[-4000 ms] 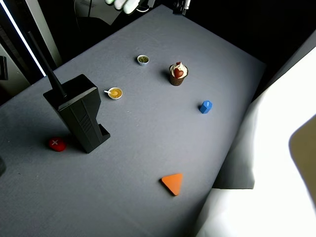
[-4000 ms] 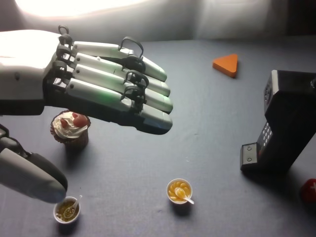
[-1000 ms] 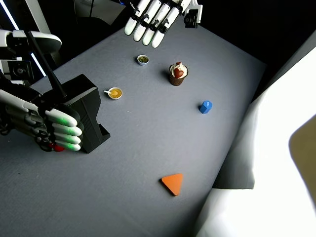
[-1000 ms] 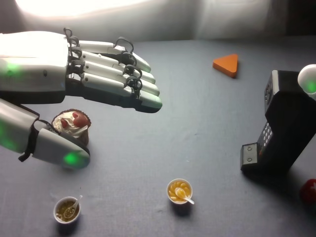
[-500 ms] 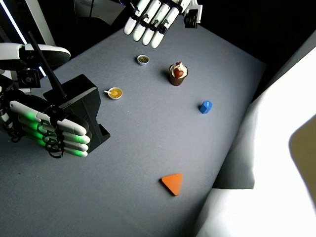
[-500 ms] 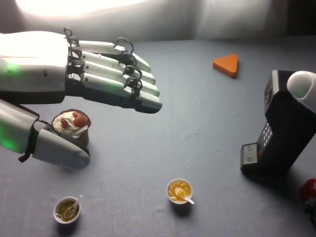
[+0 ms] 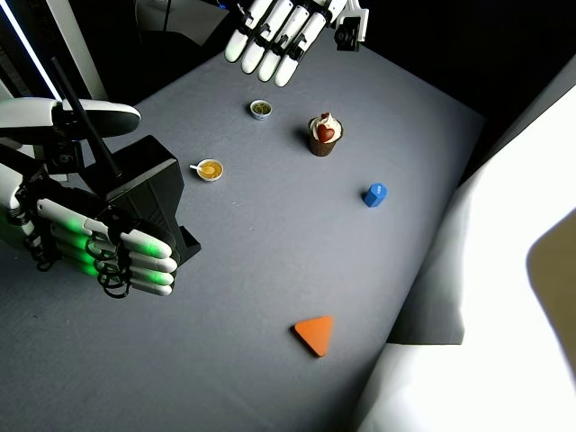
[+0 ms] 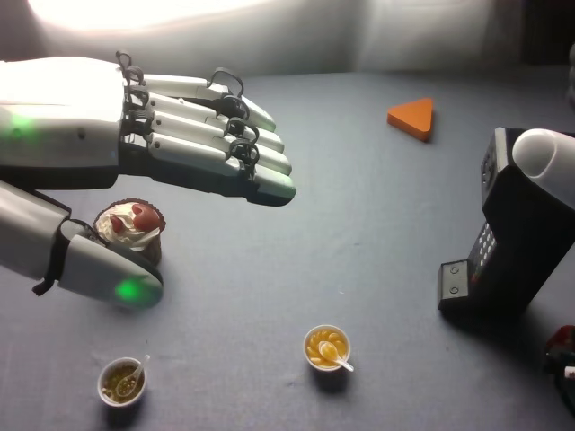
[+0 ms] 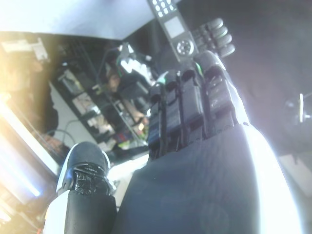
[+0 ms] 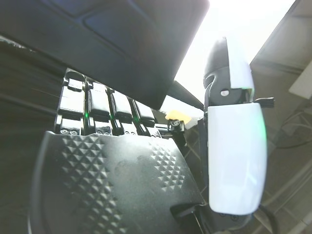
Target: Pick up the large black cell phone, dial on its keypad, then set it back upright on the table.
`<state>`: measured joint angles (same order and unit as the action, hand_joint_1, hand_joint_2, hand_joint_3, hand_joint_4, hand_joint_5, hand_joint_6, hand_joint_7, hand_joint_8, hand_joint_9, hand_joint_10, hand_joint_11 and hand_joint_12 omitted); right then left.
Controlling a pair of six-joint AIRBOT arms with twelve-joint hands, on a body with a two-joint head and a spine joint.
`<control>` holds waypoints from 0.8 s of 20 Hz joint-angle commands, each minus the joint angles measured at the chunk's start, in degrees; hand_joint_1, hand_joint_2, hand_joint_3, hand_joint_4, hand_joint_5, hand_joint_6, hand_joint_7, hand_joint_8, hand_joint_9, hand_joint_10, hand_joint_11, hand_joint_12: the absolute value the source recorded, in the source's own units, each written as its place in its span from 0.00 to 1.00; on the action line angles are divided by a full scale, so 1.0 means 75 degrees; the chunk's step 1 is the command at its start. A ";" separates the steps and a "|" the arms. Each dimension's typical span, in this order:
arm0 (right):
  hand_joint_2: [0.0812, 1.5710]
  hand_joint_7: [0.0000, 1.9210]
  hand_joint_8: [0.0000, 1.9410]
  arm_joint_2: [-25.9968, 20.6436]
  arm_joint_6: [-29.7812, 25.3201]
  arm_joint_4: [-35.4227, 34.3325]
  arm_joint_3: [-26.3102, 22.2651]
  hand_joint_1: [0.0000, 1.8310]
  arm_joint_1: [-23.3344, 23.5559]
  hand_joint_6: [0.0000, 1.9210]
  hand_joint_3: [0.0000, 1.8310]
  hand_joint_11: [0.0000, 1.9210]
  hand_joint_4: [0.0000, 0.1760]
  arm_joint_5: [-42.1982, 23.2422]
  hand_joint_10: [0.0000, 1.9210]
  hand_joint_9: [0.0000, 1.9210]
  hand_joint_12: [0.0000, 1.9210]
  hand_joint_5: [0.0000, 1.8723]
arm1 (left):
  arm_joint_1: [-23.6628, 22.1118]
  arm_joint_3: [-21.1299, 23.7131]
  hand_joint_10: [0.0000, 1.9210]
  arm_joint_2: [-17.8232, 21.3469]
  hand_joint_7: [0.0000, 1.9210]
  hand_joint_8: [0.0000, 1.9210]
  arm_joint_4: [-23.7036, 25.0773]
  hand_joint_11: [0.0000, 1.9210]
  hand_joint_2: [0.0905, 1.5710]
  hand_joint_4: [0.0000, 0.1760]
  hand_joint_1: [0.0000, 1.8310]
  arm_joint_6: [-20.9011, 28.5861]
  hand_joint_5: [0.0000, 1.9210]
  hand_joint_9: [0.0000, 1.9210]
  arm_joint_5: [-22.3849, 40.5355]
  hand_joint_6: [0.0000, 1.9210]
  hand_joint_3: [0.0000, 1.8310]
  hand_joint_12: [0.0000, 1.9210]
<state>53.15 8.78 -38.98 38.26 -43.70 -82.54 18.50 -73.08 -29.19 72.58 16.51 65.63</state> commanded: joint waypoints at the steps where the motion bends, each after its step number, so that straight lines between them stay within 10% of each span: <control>1: 0.60 0.00 0.00 -0.0043 -0.0090 0.0346 0.0058 0.54 0.0072 0.00 0.00 0.00 0.00 -0.0864 0.00 0.00 0.00 0.00 | -0.0165 0.0013 0.00 -0.0002 0.12 0.00 -0.0729 0.00 0.79 0.00 0.01 0.0024 0.12 0.10 0.0491 0.00 0.00 0.20; 16: 0.60 0.00 0.00 0.0483 -0.0091 -0.0129 0.0499 0.59 0.0334 0.00 0.00 0.00 0.00 -0.0752 0.00 0.00 0.00 0.00 | -0.0157 0.0014 0.00 0.0003 0.12 0.00 -0.0727 0.00 0.79 0.00 0.02 0.0031 0.12 0.09 0.0546 0.00 0.00 0.20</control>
<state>57.19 8.36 -42.28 41.80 -41.65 -82.87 18.50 -73.08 -29.19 72.62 16.53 66.48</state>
